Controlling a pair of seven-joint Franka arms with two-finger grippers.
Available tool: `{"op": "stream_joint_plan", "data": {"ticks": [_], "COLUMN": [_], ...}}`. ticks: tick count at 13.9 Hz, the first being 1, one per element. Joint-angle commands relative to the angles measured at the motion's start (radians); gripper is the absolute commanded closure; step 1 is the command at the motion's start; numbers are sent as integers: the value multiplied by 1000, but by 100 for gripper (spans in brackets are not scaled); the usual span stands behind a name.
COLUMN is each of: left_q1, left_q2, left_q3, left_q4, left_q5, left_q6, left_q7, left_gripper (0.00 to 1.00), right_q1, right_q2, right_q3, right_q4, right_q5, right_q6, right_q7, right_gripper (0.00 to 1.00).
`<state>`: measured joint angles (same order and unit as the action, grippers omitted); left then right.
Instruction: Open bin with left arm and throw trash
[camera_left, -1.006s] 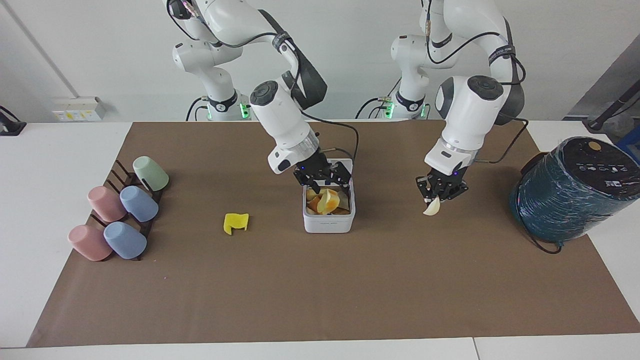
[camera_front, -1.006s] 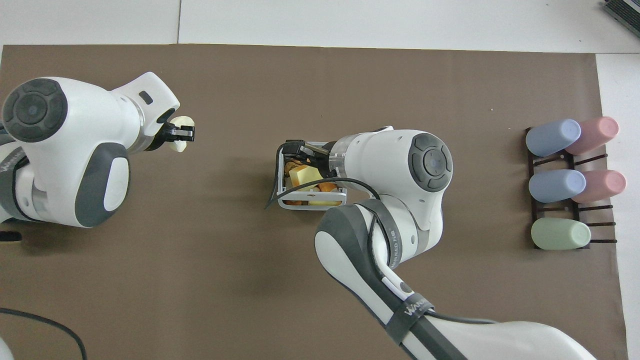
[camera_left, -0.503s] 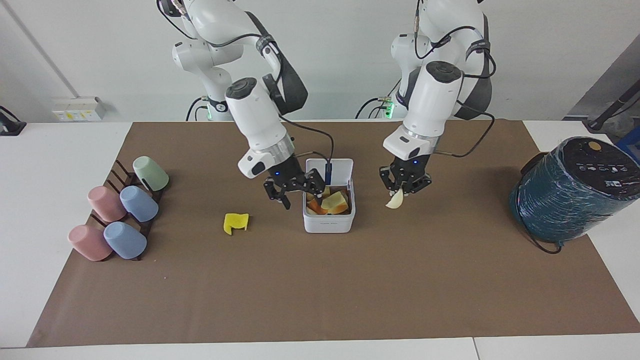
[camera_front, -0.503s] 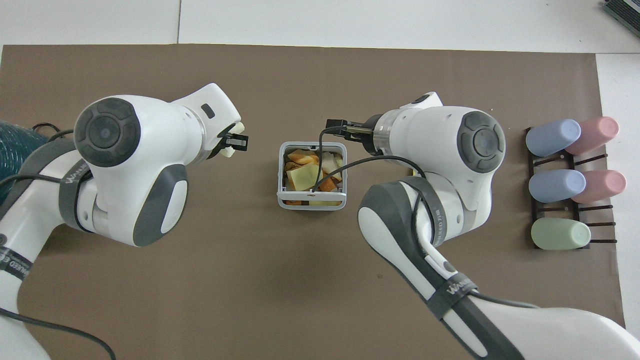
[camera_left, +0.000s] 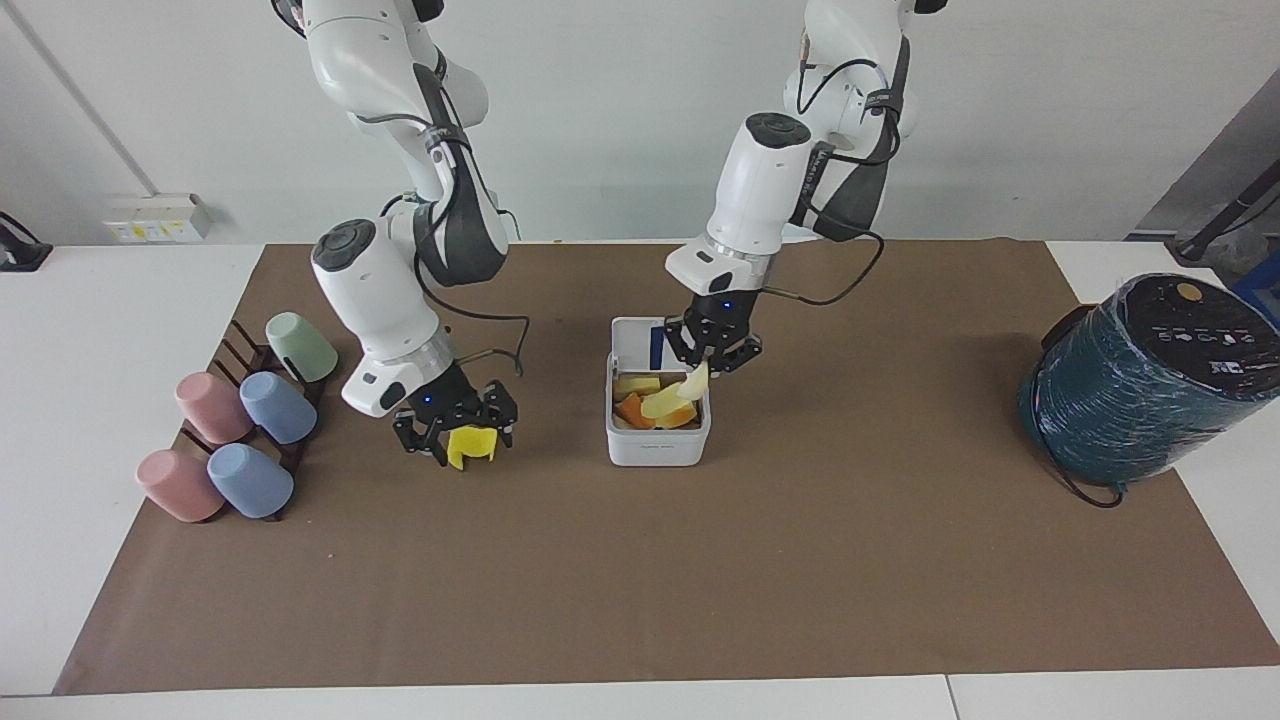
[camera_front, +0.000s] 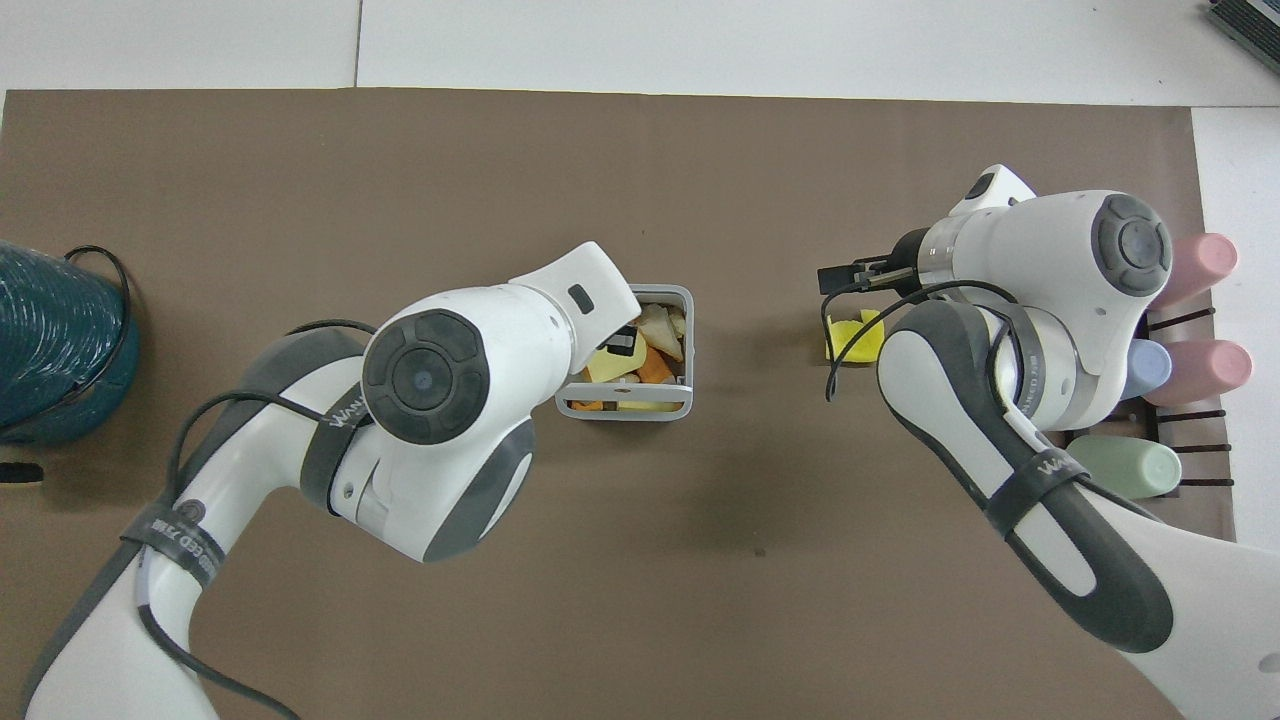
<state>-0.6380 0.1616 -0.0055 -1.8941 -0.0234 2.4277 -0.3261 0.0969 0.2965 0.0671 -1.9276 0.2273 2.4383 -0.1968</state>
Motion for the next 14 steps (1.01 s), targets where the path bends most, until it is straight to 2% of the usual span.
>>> {"op": "stream_joint_plan", "data": {"ticks": [1,2,7,8,9,10,11,12,14], "left_q1": [-48,-51,-49,-49,-49,-45,-40,-31,17], "left_q2": [-8,-8,-7,-10,-13,-16,-16,-20,-34], "left_q3": [16,16,18,18,19,21,24,28,29], "left_q4": [-25,-23,-8,-7,-3,3,12,23,23], "left_q5": [-9,-9,-10,-10,-9,-9,-9,-7,-6], "left_q6": [65,71,38,-2,-40,-77,-113,-155,-235], "left_q7": [-7,-5,-8,-7,-7,-5,-8,4,5], "left_gripper": [39,0,0,0,0,0,0,0,0], "right_q1": [-3,-18,-19,-19,-19,-19,-23,-23,-20], "right_q2": [1,0,24,33,44,50,50,50,47], "right_q3": [13,14,16,16,16,16,16,16,16], "right_q4": [-65,-86,-116,-116,-116,-116,-116,-116,-100], "right_q5": [-109,-140,-167,-167,-167,-167,-167,-166,-166], "right_q6": [50,50,70,71,73,74,70,62,33], "right_q7": [-10,-16,-16,-13,-12,-12,-13,-3,51], "right_gripper": [0,0,0,7,24,46,77,100,100]}}
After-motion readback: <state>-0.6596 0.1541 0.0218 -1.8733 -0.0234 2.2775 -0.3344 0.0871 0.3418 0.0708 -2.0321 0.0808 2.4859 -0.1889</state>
